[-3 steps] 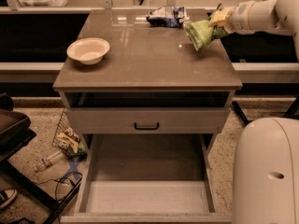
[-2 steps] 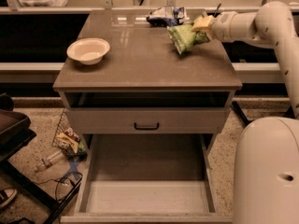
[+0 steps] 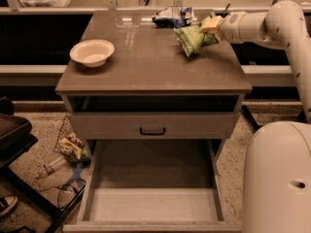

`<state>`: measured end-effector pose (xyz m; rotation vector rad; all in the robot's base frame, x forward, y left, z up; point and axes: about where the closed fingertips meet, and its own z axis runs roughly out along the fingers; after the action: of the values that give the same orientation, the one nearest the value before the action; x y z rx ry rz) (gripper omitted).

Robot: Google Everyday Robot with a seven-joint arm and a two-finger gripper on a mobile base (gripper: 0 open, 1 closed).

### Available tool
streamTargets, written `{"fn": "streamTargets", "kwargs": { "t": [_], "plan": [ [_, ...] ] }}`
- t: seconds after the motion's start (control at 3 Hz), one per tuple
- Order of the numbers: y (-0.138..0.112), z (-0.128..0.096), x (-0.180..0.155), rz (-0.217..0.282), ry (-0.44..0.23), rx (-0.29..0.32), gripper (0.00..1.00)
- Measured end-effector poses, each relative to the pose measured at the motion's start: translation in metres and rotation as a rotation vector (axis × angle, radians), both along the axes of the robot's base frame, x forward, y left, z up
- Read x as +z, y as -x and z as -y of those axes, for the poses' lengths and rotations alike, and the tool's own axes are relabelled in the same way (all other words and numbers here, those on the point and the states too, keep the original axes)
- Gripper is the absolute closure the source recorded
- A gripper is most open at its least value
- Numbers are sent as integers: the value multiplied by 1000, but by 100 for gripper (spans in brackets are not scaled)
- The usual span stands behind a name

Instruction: Pick green jalapeno chip bag from middle drawer and place on counter

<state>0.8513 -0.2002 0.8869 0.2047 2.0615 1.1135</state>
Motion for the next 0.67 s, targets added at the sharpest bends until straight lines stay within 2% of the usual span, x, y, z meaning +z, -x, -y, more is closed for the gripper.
{"fn": "streamTargets", "kwargs": {
  "t": [0.33,0.67],
  "plan": [
    [-1,-4,-2,-3,-1,5,29],
    [-2,-10,-5,-7,-3,12,0]
  ]
}}
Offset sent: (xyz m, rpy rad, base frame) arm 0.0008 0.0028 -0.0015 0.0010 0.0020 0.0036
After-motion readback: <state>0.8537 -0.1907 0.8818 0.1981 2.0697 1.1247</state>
